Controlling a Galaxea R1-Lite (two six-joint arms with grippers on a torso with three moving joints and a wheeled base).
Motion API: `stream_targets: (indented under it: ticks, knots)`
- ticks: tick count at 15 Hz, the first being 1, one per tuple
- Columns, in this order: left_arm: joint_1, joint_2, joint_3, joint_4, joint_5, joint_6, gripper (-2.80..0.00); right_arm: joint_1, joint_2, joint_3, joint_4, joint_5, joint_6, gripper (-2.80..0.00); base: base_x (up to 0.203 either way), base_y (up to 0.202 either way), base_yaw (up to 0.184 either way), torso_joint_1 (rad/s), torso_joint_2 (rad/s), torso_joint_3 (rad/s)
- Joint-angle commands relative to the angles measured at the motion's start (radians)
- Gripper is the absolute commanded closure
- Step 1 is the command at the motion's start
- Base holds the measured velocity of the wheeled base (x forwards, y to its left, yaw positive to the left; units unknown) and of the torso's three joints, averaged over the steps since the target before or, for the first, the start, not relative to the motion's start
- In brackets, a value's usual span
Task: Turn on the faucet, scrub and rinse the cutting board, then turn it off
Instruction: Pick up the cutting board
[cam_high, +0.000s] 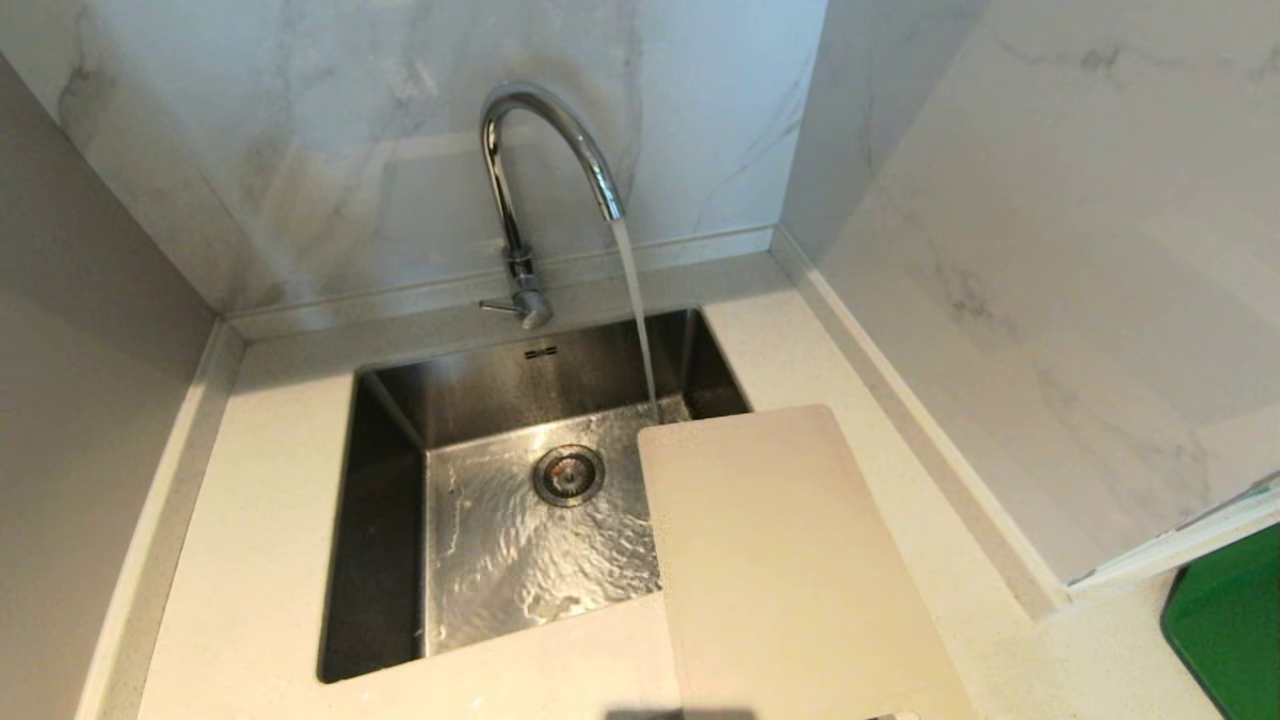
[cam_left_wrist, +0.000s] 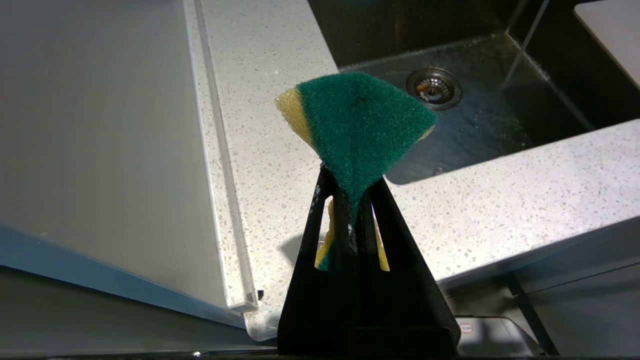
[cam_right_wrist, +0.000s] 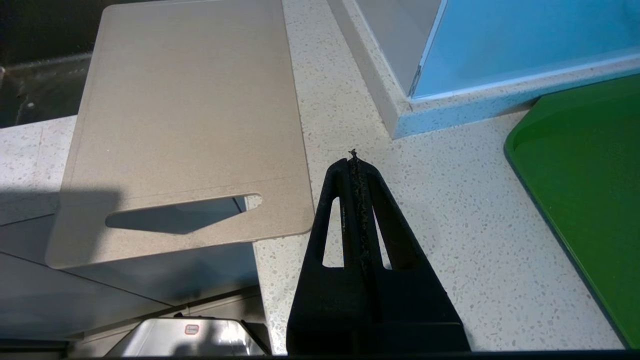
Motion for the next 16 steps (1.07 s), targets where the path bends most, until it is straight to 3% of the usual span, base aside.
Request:
stream_targets:
  ticks: [1, 12, 16]
  knots:
    - [-0.001, 0.002, 0.003, -0.002, 0.000, -0.004, 0.00, 0.002, 0.000, 0.000, -0.001, 0.001, 0.000, 0.00, 0.000, 0.000, 0.000, 0.000, 0.00, 0.000]
    - [-0.001, 0.002, 0.003, -0.002, 0.000, -0.004, 0.00, 0.000, 0.000, -0.022, -0.013, 0.009, -0.006, 0.00, 0.000, 0.000, 0.000, 0.000, 0.00, 0.000]
    - [-0.001, 0.002, 0.003, -0.002, 0.000, -0.004, 0.00, 0.001, 0.022, -0.145, 0.003, 0.180, -0.009, 0.00, 0.000, 0.000, 0.000, 0.000, 0.00, 0.000]
